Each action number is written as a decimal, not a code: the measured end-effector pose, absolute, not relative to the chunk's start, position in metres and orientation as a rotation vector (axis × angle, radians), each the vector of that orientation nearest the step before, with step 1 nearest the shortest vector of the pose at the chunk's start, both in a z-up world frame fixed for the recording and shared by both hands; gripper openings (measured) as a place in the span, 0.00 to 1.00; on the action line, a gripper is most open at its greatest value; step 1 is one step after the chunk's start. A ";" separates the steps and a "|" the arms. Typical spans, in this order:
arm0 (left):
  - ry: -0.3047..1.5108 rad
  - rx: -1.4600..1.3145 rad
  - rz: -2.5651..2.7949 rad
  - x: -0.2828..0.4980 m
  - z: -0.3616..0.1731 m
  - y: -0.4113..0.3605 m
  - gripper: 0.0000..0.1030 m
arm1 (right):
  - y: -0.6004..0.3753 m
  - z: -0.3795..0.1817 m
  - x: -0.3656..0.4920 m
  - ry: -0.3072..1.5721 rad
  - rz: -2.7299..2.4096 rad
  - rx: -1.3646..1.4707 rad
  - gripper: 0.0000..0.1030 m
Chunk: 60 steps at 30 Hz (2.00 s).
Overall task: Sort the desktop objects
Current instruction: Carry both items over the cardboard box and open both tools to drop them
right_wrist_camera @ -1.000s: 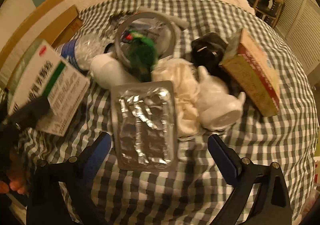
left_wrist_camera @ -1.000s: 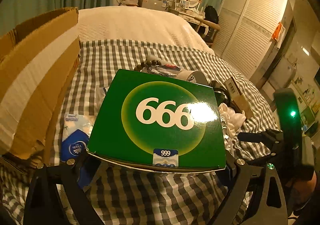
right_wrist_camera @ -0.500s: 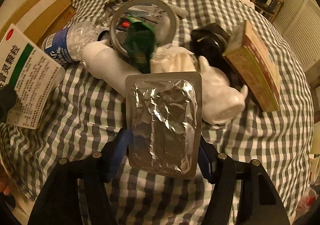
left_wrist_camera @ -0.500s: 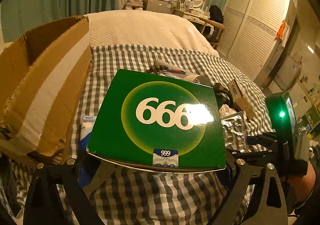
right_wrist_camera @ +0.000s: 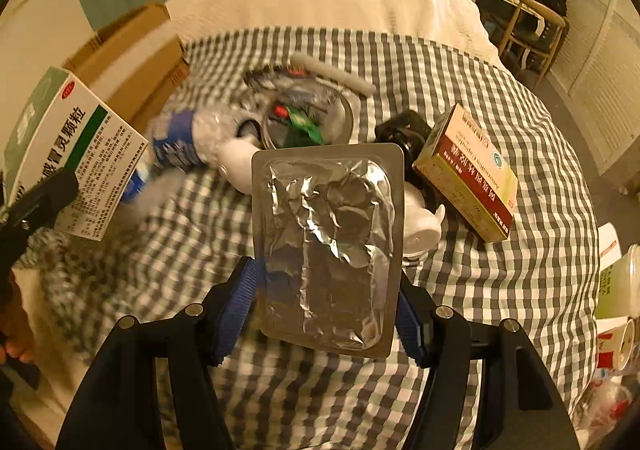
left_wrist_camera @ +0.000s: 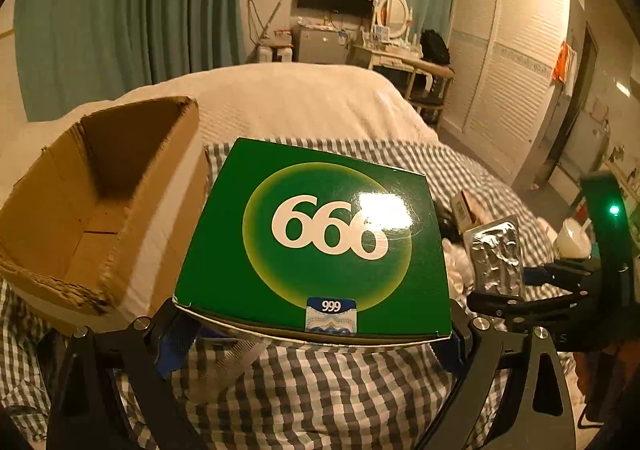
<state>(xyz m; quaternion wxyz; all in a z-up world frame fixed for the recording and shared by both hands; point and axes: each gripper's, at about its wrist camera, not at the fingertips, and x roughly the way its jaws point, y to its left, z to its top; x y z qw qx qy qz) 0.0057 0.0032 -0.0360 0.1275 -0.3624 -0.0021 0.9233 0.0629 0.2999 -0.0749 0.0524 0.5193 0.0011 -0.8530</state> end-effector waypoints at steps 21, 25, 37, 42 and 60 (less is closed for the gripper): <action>-0.237 -0.945 2.938 -0.019 0.058 -0.115 0.95 | 0.201 0.077 0.042 -0.173 -2.464 1.242 0.62; -0.184 -0.972 3.007 -0.026 0.056 -0.137 0.94 | 0.161 0.079 0.028 -0.119 -2.410 1.226 0.62; -0.237 -1.140 3.044 -0.052 0.012 -0.195 0.95 | 0.085 0.061 -0.020 -0.140 -2.314 1.200 0.62; -0.213 -1.155 3.050 -0.054 0.003 -0.207 0.95 | 0.069 0.041 -0.048 -0.185 -2.295 1.234 0.62; -0.266 -1.110 3.015 -0.027 0.030 -0.199 1.00 | 0.088 0.068 -0.040 -0.258 -2.386 1.136 0.87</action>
